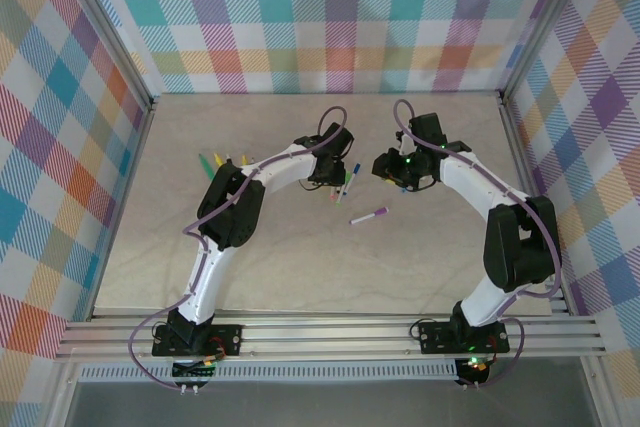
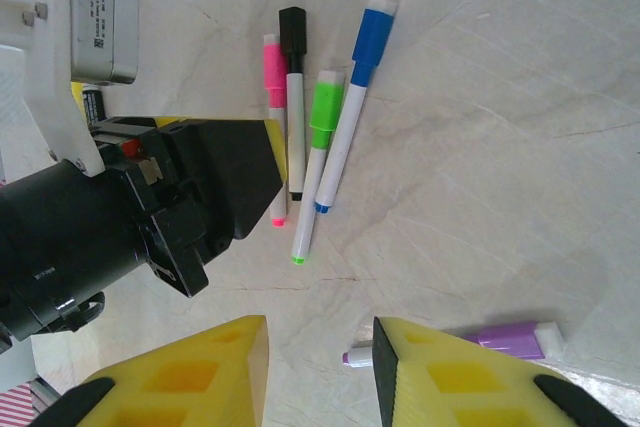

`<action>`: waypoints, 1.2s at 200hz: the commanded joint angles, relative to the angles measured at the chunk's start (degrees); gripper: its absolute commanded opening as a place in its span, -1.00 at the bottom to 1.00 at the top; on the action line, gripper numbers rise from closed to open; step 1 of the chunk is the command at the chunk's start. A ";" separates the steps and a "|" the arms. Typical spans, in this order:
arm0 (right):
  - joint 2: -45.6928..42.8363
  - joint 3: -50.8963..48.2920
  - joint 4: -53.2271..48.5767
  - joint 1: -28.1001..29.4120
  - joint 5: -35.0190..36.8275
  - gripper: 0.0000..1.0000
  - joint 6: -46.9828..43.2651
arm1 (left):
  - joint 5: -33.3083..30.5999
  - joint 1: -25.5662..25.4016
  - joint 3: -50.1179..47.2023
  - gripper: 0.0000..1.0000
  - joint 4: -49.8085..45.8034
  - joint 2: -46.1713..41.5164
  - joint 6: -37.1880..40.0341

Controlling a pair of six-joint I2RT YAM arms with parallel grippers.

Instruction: Open the pen caps

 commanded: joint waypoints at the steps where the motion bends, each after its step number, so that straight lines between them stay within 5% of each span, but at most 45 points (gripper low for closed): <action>1: 1.24 0.45 0.47 -0.33 -1.50 -0.31 0.01 | -1.27 -0.25 0.03 -0.35 -1.51 0.65 -0.52; 81: 1.88 0.72 1.51 -0.40 -2.73 -0.33 1.37 | 1.58 -0.47 1.17 -0.44 -2.32 4.56 -0.28; 126: 2.15 0.25 3.12 -0.32 -4.02 -0.36 2.56 | 0.16 -0.47 -0.61 -0.92 -3.02 4.19 1.11; 179: 4.15 -1.03 6.44 0.10 -6.82 -0.37 3.83 | -0.28 -0.04 -3.64 -1.00 -3.66 -2.99 5.88; 240: 6.17 -2.46 13.68 1.58 -11.30 -0.30 7.52 | 13.32 0.32 -9.35 -1.00 -1.51 -14.68 10.19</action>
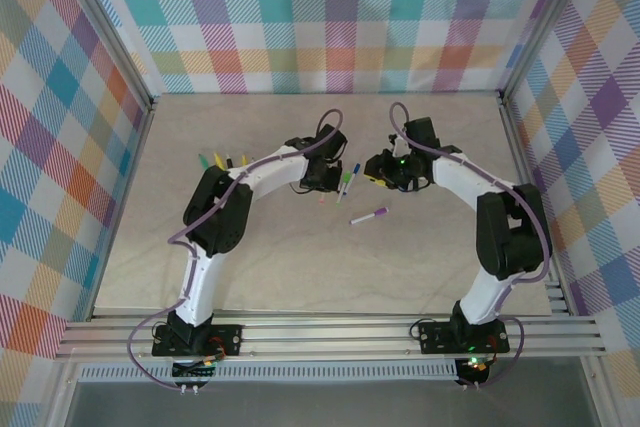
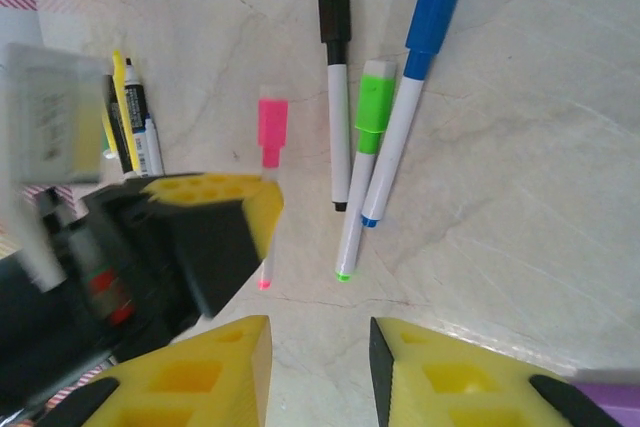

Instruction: Open the pen caps

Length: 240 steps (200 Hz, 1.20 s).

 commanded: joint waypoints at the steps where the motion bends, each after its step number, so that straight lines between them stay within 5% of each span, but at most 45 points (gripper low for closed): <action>1: 1.09 -0.63 4.70 1.16 -3.63 -0.30 2.45 | 9.21 0.21 -2.13 -1.00 0.39 -6.68 2.78; 55: 2.86 -0.80 10.31 3.32 -7.53 -0.13 6.92 | 25.82 0.38 -5.47 -1.00 5.38 -10.17 2.83; 126: 4.64 0.15 10.10 4.36 -7.24 -0.13 8.45 | 27.18 0.38 -4.21 -1.00 4.57 -10.69 2.65; 143: 4.83 0.42 10.18 4.53 -7.24 -0.25 8.78 | 27.10 0.38 -3.85 -1.00 4.12 -10.87 2.74; 186: 5.39 0.91 10.67 4.82 -7.77 -1.00 9.07 | 26.21 0.38 -4.03 -1.00 3.92 -10.70 2.65; 208: 5.20 0.67 10.99 4.91 -7.64 -1.00 9.42 | 24.40 0.43 -4.33 -1.00 3.69 -10.64 2.23; 224: 5.02 0.43 11.53 5.09 -7.99 -1.00 9.92 | 24.54 0.43 -4.74 -0.73 3.77 -10.44 2.09; 240: 5.02 0.43 12.13 5.26 -8.40 -1.00 10.45 | 25.08 0.21 -5.25 -0.69 4.34 -10.11 1.62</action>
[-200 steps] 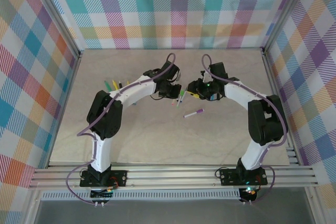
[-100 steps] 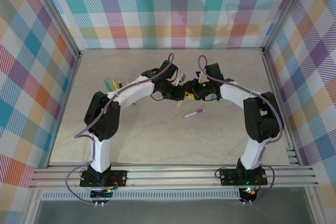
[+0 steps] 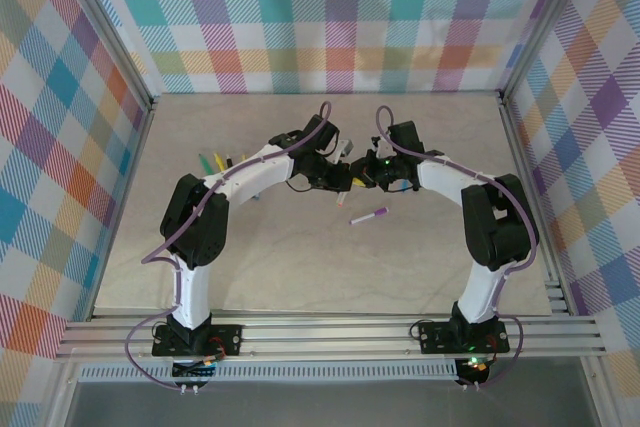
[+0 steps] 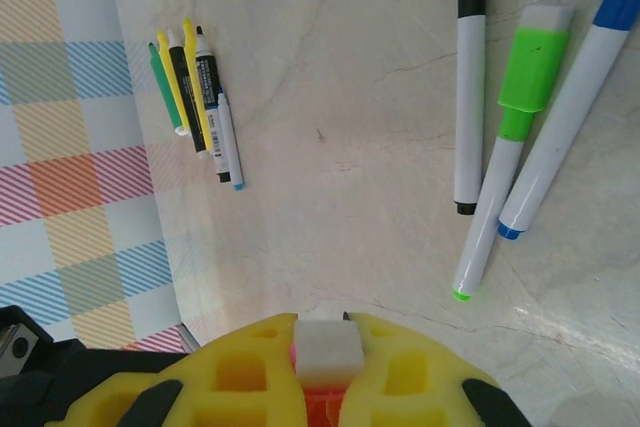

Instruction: Open the pen caps

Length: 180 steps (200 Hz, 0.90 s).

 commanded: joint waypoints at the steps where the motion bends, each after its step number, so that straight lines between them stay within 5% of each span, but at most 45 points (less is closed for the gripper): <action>1: 0.36 0.56 1.50 1.00 -1.82 -1.00 0.73 | 0.54 -0.09 -0.82 -0.68 0.86 -1.23 -0.16; 126: 1.42 1.79 2.81 1.39 -1.40 -1.00 3.03 | -0.42 -1.24 -5.39 -0.64 1.67 -4.22 -0.66; 152: 1.02 1.62 2.66 1.39 -1.13 -1.00 2.95 | -0.02 -1.24 -5.76 -1.00 1.84 -4.10 -0.87; 180: 1.57 3.83 0.03 -0.03 2.84 -1.00 2.88 | 1.99 -2.35 -10.15 -1.00 2.69 -7.57 -2.65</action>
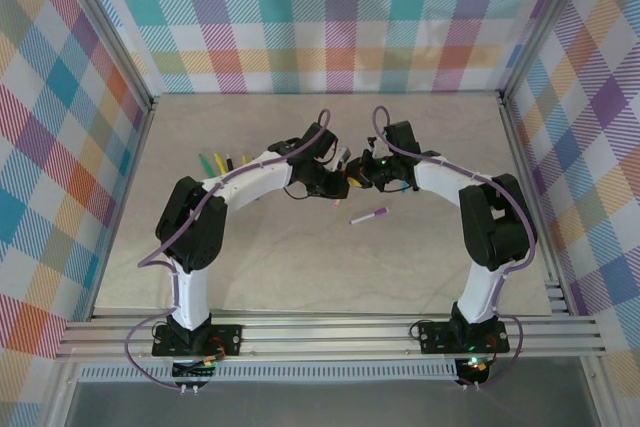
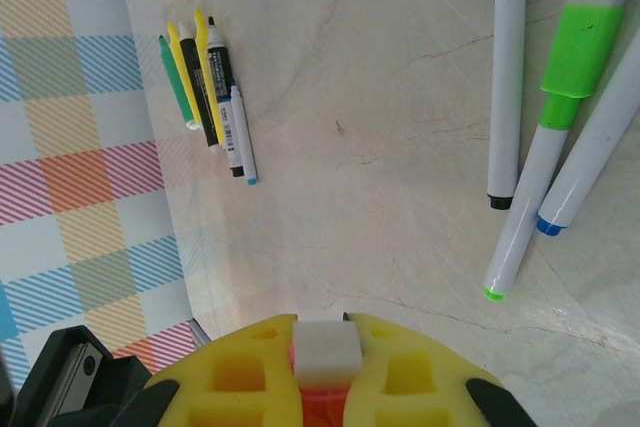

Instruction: Open the pen caps

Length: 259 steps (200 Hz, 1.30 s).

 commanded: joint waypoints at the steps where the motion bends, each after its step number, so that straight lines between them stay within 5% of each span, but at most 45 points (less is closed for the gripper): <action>1: 1.43 3.89 -1.40 -1.07 3.21 -1.00 0.49 | 2.39 -1.80 -5.00 -1.00 0.34 -5.66 -1.77; 37: 12.70 22.54 -8.67 -7.41 4.58 -1.00 0.38 | -0.77 -14.01 -28.58 -1.00 7.71 -27.22 -14.84; 76: 16.90 30.42 -13.19 -7.56 5.41 -1.00 -1.08 | -11.32 -7.15 -25.65 -1.00 -6.94 -38.23 -8.62; 125: 9.84 22.60 -23.65 -7.57 19.05 -1.00 -11.21 | -16.40 7.91 -19.10 -1.00 -7.76 -25.10 -3.41; 198: 5.94 14.96 -28.33 -7.57 28.30 -1.00 -17.38 | -29.38 11.86 -3.20 -1.00 -8.39 -2.71 -4.16; 259: 8.30 16.08 -30.33 -7.57 32.36 -1.00 -19.84 | -35.34 14.54 2.90 -1.00 -12.19 5.39 -1.67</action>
